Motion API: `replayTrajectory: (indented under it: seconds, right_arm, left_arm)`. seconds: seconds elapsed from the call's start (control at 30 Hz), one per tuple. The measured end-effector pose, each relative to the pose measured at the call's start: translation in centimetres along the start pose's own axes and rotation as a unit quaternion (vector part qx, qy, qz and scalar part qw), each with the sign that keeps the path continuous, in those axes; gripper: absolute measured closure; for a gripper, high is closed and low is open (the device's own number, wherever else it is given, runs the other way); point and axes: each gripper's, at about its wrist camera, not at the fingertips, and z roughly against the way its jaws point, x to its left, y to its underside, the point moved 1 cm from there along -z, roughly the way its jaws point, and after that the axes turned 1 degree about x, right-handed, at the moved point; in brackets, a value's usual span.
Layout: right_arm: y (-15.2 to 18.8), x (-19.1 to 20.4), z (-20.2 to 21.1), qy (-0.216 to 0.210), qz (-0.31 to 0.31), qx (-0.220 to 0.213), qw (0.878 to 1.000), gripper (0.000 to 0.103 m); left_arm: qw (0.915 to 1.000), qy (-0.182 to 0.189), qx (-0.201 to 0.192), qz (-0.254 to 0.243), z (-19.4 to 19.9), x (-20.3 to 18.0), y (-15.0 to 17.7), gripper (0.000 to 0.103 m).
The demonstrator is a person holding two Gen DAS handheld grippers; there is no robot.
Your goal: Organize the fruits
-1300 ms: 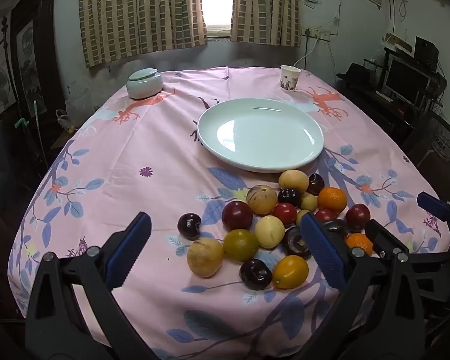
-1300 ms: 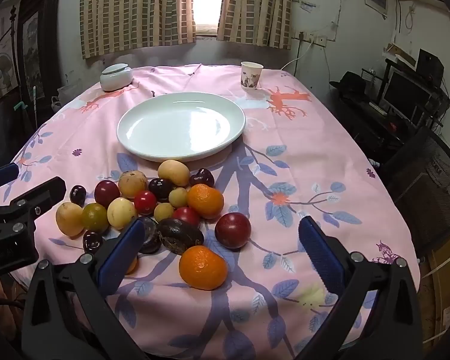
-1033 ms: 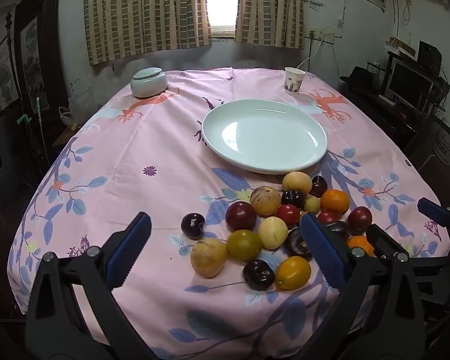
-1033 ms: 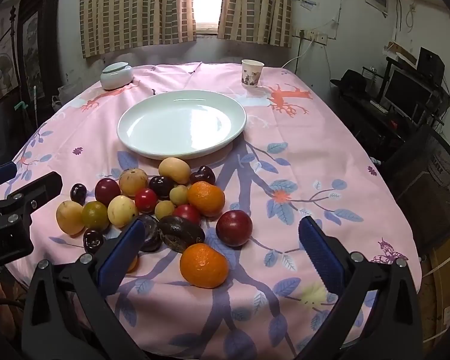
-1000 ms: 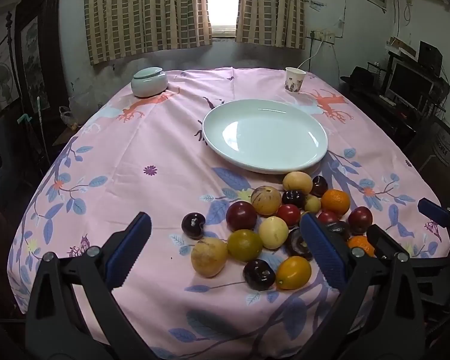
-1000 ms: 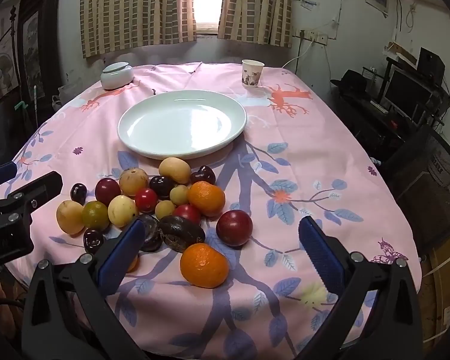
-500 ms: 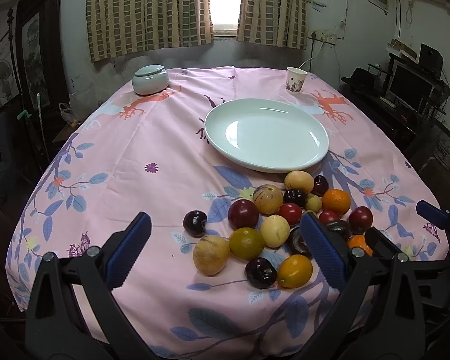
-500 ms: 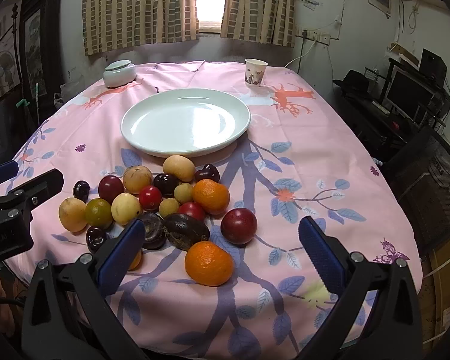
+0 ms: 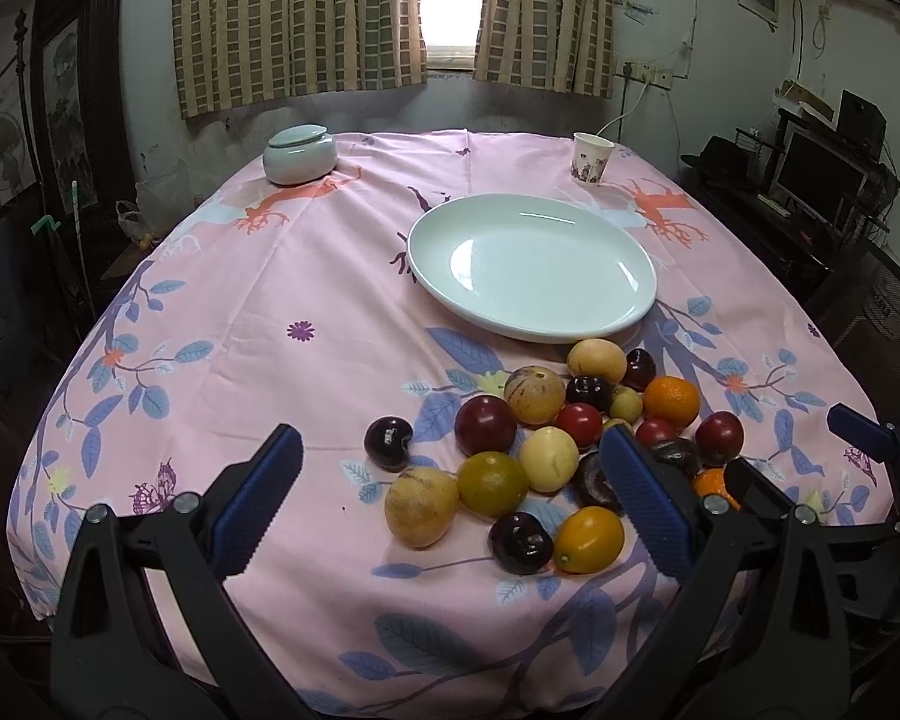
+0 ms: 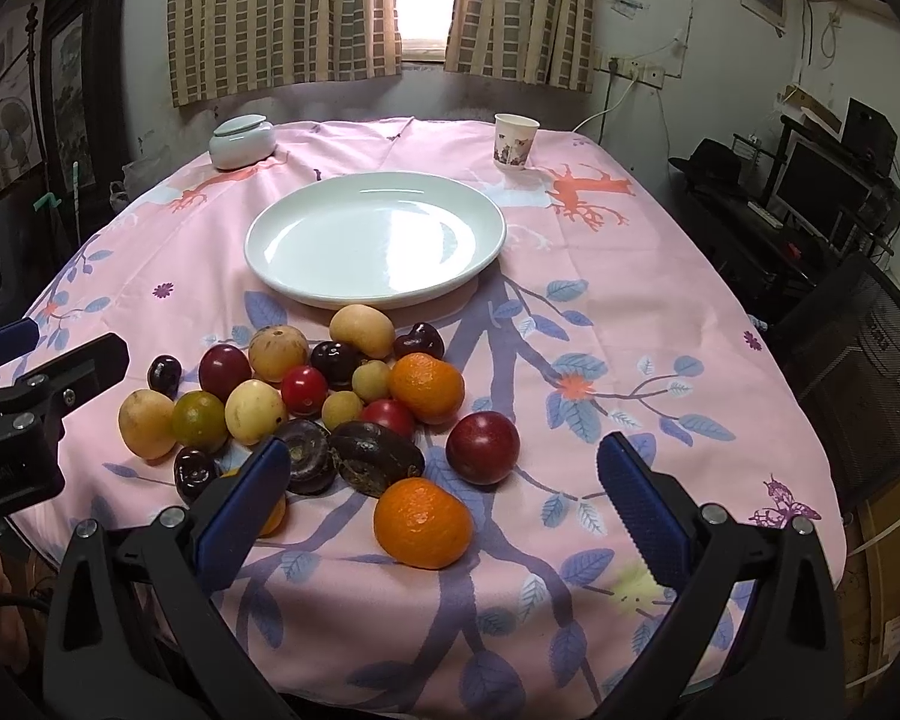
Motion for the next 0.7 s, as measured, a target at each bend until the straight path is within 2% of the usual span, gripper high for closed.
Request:
replayTrajectory:
  seconds: [0.7]
  right_arm:
    - [0.02, 0.09, -0.08, 0.0, 0.0, 0.001, 1.0, 0.001]
  left_arm:
    - [1.0, 0.001, 0.005, 0.0, -0.16, -0.18, 0.35, 0.002]
